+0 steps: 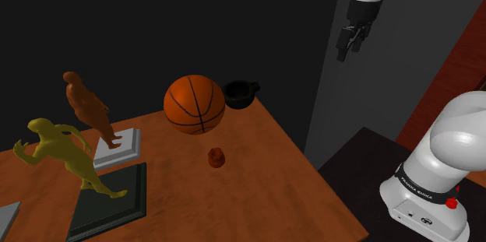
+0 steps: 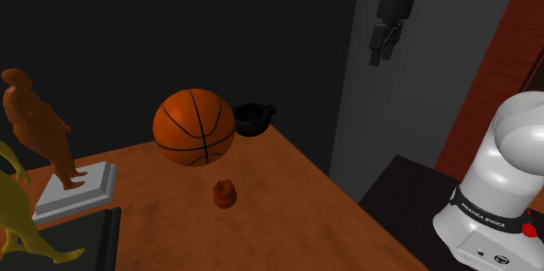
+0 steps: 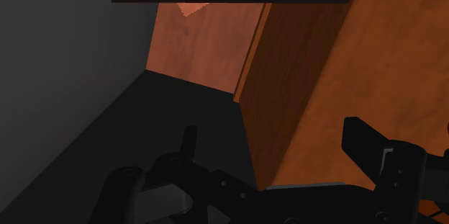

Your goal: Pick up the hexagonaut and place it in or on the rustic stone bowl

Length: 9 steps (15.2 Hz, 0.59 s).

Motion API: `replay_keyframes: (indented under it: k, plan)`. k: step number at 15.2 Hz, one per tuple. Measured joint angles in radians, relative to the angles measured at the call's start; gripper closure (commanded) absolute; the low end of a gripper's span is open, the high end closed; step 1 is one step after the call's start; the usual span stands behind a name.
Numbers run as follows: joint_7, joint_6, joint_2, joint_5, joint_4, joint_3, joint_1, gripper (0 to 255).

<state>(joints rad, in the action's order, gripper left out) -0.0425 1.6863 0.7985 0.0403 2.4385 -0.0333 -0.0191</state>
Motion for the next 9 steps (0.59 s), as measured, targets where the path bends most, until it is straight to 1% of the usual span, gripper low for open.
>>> replay_keyframes:
  k: [2,4,9]
  plan:
    - [0.011,0.009,-0.003,-0.006,0.008,0.009,-0.004,0]
    - [0.044,0.04,-0.018,-0.025,0.026,0.038,-0.016,0]
    - [0.154,0.13,-0.087,-0.086,0.053,0.134,-0.055,0]
